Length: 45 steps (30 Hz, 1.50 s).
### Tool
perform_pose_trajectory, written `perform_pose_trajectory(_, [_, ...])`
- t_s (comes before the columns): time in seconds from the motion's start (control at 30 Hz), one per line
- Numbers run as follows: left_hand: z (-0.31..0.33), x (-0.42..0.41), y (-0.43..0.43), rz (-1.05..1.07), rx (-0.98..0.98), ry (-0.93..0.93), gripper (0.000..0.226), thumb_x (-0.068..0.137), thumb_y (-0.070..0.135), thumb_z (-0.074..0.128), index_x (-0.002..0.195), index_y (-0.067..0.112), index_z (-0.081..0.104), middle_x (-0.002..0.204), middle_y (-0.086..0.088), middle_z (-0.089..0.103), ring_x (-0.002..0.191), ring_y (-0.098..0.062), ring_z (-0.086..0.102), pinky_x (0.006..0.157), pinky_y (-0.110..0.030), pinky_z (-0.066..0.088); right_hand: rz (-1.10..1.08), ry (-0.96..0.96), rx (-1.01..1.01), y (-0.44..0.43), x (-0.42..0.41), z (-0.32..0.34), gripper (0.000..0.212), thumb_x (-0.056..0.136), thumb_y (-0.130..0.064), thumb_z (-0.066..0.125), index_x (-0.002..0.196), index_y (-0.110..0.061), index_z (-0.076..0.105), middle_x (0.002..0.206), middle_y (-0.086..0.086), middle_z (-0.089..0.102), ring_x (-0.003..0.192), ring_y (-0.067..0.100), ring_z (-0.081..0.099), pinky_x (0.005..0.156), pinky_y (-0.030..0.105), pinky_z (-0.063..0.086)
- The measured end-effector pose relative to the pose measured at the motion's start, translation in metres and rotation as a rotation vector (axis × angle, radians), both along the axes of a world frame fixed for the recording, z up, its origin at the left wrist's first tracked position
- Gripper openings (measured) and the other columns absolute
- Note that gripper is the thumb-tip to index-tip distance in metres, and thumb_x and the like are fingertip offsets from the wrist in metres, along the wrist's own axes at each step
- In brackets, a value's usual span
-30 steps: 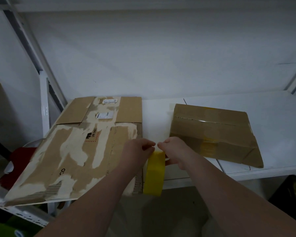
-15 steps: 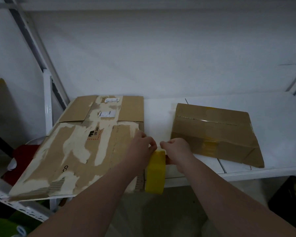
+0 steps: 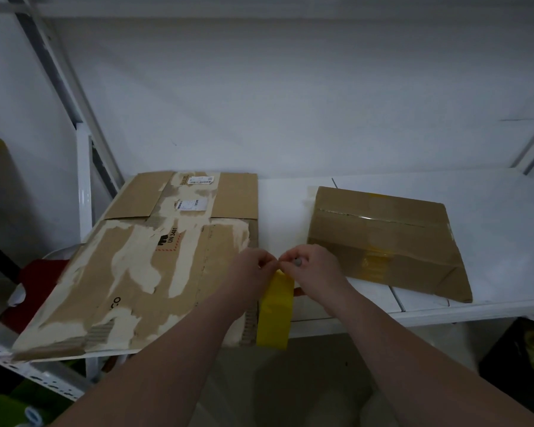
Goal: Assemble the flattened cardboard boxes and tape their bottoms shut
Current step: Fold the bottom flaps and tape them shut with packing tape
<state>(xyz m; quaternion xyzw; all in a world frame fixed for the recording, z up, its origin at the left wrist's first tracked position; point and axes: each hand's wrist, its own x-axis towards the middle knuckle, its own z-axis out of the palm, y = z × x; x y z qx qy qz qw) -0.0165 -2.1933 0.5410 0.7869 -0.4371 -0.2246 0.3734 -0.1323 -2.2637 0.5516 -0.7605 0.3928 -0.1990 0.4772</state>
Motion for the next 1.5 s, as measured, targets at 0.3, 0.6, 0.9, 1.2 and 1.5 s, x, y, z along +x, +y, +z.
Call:
perform_pose_trajectory(0.3, [-0.004, -0.003, 0.0, 0.201, 0.081, 0.561, 0.02, 0.094, 0.031, 0.057, 0.106, 0.015, 0.057, 0.098, -0.011, 0.058, 0.091, -0.027, 0.059, 0.081, -0.042, 0.053, 0.02, 0.264, -0.254, -0.008, 0.012, -0.011, 0.015, 0.094, -0.026, 0.056, 0.095, -0.014, 0.066, 0.1, 0.006, 0.057, 0.087, 0.017, 0.057, 0.079, 0.039, 0.056])
perform_pose_trajectory(0.6, [0.051, 0.042, -0.001, 0.323, -0.176, 0.699, 0.009, 0.093, 0.022, 0.059, 0.101, 0.017, 0.063, 0.106, -0.01, 0.059, 0.097, -0.029, 0.057, 0.082, -0.043, 0.051, -0.21, -0.245, 0.309, -0.022, 0.045, 0.037, 0.026, 0.09, -0.002, 0.047, 0.096, -0.015, 0.068, 0.092, 0.003, 0.059, 0.083, 0.015, 0.057, 0.057, 0.024, 0.055])
perform_pose_trajectory(0.9, [0.025, 0.1, 0.017, 0.16, 0.072, -0.485, 0.028, 0.094, 0.022, 0.056, 0.121, 0.021, 0.065, 0.116, 0.001, 0.054, 0.101, -0.017, 0.056, 0.084, -0.026, 0.043, -0.009, 0.03, 0.447, 0.008, 0.105, -0.018, 0.018, 0.09, 0.002, 0.047, 0.102, -0.008, 0.056, 0.084, 0.013, 0.064, 0.06, 0.018, 0.061, 0.054, 0.03, 0.053])
perform_pose_trajectory(1.2, [-0.012, 0.101, 0.02, -0.055, 0.468, -0.579, 0.031, 0.094, 0.022, 0.055, 0.123, 0.028, 0.061, 0.119, 0.001, 0.042, 0.111, -0.022, 0.053, 0.086, -0.036, 0.048, 0.03, 0.242, -0.267, -0.004, 0.091, -0.019, 0.025, 0.092, -0.016, 0.054, 0.115, -0.017, 0.065, 0.114, 0.0, 0.065, 0.099, 0.013, 0.058, 0.079, 0.018, 0.04])
perform_pose_trajectory(1.5, [0.009, 0.044, -0.057, -0.077, 0.111, -0.272, 0.04, 0.094, 0.032, 0.055, 0.132, 0.02, 0.054, 0.129, -0.005, 0.057, 0.117, -0.022, 0.053, 0.096, -0.03, 0.041, -0.453, 0.354, -0.624, -0.062, -0.015, 0.017, 0.026, 0.085, -0.011, 0.055, 0.108, -0.019, 0.065, 0.113, 0.002, 0.059, 0.109, 0.022, 0.048, 0.072, 0.025, 0.035])
